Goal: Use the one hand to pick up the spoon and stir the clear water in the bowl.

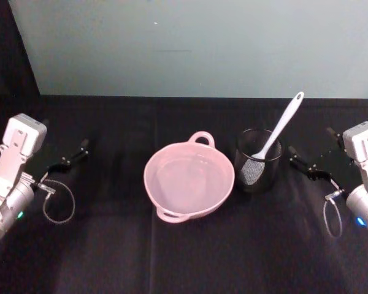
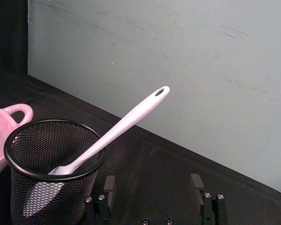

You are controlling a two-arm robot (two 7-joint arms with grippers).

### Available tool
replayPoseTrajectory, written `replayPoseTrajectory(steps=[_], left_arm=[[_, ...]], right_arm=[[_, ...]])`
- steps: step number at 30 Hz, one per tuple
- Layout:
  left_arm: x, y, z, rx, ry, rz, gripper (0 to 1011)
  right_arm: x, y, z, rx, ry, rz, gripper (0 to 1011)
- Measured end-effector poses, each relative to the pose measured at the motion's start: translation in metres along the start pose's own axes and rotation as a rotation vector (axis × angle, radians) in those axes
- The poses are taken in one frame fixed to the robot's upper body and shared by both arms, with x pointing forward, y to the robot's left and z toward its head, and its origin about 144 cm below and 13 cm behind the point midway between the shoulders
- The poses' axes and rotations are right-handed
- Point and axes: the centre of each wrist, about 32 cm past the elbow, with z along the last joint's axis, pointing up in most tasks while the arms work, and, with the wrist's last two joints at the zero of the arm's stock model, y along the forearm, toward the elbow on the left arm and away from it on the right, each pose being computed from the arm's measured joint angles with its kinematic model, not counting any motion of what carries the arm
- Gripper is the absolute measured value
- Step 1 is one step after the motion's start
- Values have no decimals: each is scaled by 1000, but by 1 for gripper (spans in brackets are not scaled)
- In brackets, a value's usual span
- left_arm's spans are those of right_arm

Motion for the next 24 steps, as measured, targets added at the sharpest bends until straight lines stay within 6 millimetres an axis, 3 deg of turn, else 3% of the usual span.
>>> replayPoseTrajectory(steps=[24], left_arm=[[0,0,0,0,0,0,1011]], right_arm=[[0,0,0,0,0,0,1003]])
